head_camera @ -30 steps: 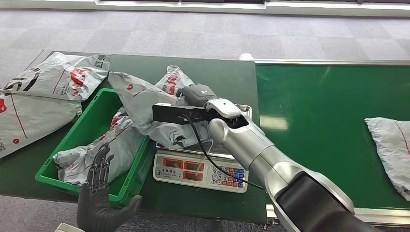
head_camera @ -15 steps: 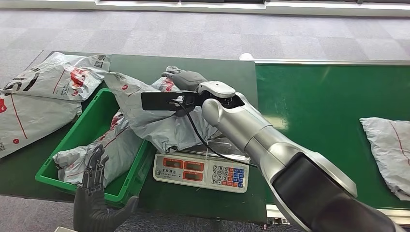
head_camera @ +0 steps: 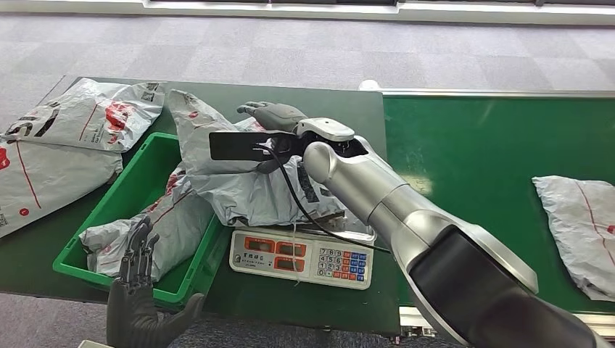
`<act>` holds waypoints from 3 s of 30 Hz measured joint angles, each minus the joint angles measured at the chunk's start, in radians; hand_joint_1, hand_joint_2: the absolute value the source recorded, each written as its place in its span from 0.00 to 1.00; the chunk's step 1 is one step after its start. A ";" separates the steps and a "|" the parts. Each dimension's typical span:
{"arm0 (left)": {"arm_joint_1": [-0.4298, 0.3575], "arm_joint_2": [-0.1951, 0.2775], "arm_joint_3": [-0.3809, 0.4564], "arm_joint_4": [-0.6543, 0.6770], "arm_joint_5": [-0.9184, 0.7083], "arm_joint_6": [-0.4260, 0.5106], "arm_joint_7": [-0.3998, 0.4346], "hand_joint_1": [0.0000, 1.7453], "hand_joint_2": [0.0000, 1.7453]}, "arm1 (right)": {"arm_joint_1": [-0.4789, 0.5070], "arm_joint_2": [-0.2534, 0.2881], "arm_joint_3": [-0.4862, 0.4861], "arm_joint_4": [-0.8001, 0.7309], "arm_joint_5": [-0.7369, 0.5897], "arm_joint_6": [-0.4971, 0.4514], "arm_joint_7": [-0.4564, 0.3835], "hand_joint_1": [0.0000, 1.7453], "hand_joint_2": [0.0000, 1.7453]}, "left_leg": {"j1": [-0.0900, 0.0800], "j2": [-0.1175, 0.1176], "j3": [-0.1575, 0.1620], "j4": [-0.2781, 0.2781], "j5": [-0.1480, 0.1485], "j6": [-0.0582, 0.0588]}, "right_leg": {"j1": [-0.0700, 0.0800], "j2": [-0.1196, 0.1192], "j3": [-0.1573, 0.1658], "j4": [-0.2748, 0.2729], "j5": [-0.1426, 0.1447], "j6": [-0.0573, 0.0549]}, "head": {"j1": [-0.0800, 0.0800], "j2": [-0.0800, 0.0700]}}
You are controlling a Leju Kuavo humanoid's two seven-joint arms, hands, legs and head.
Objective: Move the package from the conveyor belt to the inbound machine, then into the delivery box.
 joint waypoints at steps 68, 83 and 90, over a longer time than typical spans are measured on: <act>-1.030 -0.188 -0.532 1.317 -0.871 -0.242 0.720 1.00 1.00 | 1.330 -0.244 -0.716 -1.507 -0.636 -0.916 -0.580 0.00 1.00 | -0.002 0.006 0.003 0.001 -0.011 0.015 | -0.003 0.004 0.016 -0.008 0.000 0.010 | 0.001 0.000; -0.992 -0.163 -0.413 1.242 -0.894 -0.185 0.732 0.00 1.00 | 1.348 -0.255 -0.716 -1.506 -0.642 -0.885 -0.581 0.00 1.00 | -0.002 0.011 0.008 0.000 -0.004 0.011 | -0.002 0.009 0.018 -0.007 0.006 0.007 | 0.001 0.000; -0.985 -0.161 -0.356 1.226 -0.879 -0.199 0.703 0.00 1.00 | 1.346 -0.255 -0.716 -1.507 -0.635 -0.860 -0.572 0.00 1.00 | -0.002 0.010 0.011 0.000 -0.001 0.009 | -0.002 0.008 0.015 -0.007 0.006 0.007 | 0.001 0.000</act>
